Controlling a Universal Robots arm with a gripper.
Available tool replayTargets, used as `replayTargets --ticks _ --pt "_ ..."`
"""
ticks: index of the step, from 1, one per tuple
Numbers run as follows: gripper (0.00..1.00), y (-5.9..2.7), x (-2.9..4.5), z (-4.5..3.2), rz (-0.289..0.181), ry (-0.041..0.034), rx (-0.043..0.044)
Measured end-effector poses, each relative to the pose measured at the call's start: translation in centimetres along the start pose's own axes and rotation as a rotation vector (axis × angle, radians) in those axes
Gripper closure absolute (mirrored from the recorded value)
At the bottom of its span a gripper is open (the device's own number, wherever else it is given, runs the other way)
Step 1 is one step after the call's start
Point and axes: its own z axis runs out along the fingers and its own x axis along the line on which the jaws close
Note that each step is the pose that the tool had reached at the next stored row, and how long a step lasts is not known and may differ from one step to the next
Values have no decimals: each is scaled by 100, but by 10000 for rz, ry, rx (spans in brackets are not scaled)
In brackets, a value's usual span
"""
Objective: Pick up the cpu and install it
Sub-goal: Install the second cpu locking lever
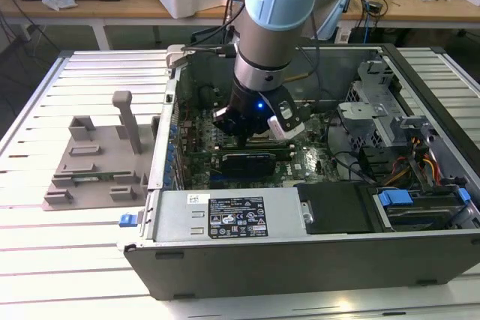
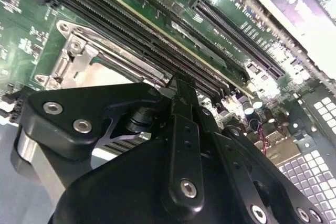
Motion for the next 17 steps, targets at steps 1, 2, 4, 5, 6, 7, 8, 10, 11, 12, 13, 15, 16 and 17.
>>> replayTargets --ticks 1,2,4,5,6,7,8,10,11,12,13,15,16,17 --pt "89 8 12 16 -35 3 -17" --pt "89 20 27 42 -103 11 -45" --pt "89 31 31 70 -164 18 -71" --pt "89 35 29 78 -184 22 -79" --pt "89 42 28 87 -201 23 -96" --pt "89 50 26 96 -218 20 -119" --pt "89 59 23 105 -243 18 -143" --pt "89 69 20 116 -290 19 -198" --pt "89 70 20 116 -300 19 -200" --pt "89 70 20 117 -303 18 -204" --pt "89 70 20 116 -305 16 -209" --pt "89 76 23 86 -307 5 -211" --pt "89 80 26 59 -307 7 -208" --pt "89 88 29 24 -306 9 -205"
